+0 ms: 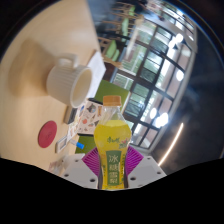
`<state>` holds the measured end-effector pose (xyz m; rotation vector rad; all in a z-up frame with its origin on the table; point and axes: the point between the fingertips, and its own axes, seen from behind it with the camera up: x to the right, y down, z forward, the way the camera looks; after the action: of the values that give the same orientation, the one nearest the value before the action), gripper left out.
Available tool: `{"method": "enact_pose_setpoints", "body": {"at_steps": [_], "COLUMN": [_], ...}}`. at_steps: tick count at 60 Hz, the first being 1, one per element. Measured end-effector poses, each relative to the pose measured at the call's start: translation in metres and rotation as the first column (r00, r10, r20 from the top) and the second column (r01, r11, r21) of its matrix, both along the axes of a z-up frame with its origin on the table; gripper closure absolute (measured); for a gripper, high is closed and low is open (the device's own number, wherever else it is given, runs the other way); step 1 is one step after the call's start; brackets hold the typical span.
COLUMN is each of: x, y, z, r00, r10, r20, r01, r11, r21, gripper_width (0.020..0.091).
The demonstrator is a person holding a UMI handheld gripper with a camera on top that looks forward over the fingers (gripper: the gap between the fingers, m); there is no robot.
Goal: Pour water
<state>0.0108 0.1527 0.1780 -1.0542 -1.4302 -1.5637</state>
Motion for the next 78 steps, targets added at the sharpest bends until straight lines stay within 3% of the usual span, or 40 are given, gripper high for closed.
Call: {"method": "enact_pose_setpoints", "body": {"at_steps": [11, 22, 32, 40, 46, 53, 56, 60, 63, 70, 78], "x": [-0.018, -0.017, -0.012, -0.008, 0.004, 0.024, 0.031, 0.026, 0.022, 0.019, 0.020], "y": [0.002, 0.003, 0.001, -0.004, -0.009, -0.011, -0.020, -0.004, 0.005, 0.027, 0.044], "z": [-0.015, -0.014, -0.006, 0.020, 0.048, 0.059, 0.039, 0.021, -0.019, -0.055, -0.080], "r00": [0.959, 0.962, 0.996, 0.959, 0.752, 0.298, 0.044, -0.235, -0.387, -0.463, -0.405], "r10": [0.006, -0.018, -0.020, 0.000, 0.068, 0.157, 0.219, 0.167, 0.146, 0.058, 0.046], "r20": [0.283, 0.272, 0.086, -0.284, -0.656, -0.942, -0.975, -0.958, -0.911, -0.885, -0.913], "r01": [0.012, 0.036, 0.022, 0.008, 0.015, 0.047, 0.064, 0.035, 0.038, -0.024, -0.012], "r11": [0.998, 0.997, 1.000, 1.000, 0.993, 0.983, 0.973, 0.986, 0.989, 0.997, 0.998], "r21": [-0.060, -0.061, -0.022, 0.025, 0.119, 0.178, 0.221, 0.163, 0.142, 0.078, 0.056], "gripper_width": [0.0818, 0.0821, 0.0819, 0.0819, 0.0819, 0.0819, 0.0818, 0.0818, 0.0818, 0.0818, 0.0810]}}
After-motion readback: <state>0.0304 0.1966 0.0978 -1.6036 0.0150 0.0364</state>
